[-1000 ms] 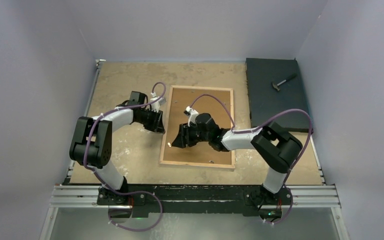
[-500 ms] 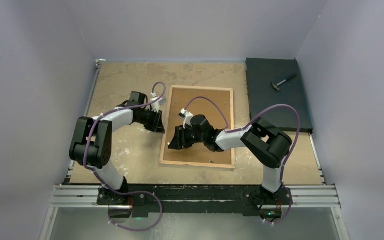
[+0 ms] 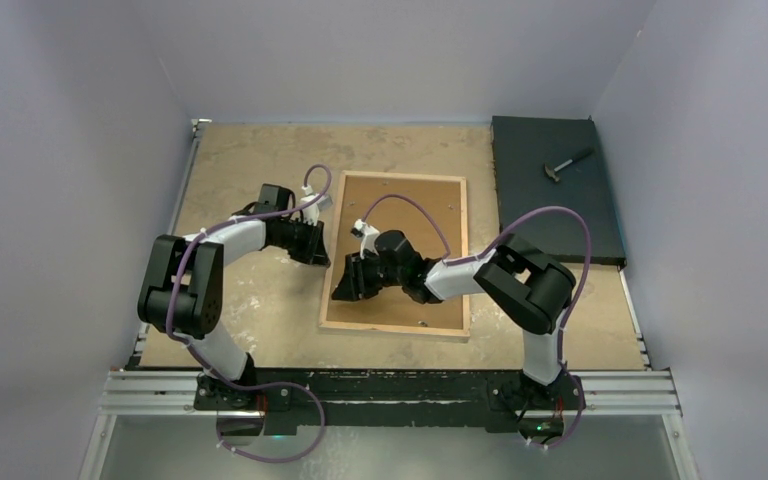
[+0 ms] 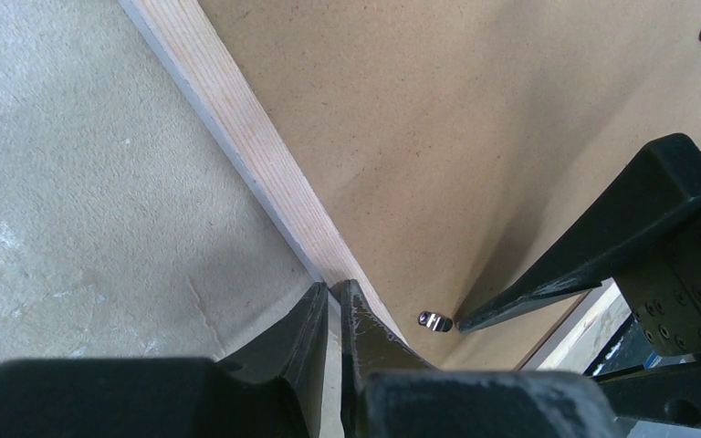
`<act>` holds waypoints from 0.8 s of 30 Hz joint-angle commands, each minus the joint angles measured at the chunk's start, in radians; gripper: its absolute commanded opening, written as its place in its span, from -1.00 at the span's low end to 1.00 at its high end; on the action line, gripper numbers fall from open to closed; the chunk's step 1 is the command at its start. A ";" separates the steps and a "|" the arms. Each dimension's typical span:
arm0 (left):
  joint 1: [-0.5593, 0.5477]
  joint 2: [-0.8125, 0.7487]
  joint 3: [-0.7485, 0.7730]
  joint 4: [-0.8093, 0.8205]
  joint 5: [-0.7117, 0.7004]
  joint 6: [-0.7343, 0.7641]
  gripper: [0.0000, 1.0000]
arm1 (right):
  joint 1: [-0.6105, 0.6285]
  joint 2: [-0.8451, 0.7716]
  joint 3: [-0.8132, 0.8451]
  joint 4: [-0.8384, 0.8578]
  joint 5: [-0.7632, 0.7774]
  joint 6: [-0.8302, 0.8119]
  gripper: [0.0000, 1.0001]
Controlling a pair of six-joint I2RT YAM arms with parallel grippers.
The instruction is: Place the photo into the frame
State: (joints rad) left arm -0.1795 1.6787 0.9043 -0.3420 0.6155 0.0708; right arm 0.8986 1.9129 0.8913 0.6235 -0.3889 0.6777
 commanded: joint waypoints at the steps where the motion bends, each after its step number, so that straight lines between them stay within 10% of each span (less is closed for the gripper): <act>1: -0.013 -0.001 -0.027 0.017 -0.063 0.024 -0.88 | 0.006 0.007 0.039 -0.008 -0.007 -0.014 -0.16; 24: -0.016 -0.014 -0.029 0.012 -0.083 0.035 -1.00 | -0.018 -0.040 0.048 -0.098 -0.012 -0.090 -0.16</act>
State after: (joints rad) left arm -0.1856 1.6676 0.9012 -0.3401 0.5980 0.0715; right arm 0.8845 1.8652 0.9329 0.5045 -0.4103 0.6079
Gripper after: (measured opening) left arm 0.015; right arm 0.420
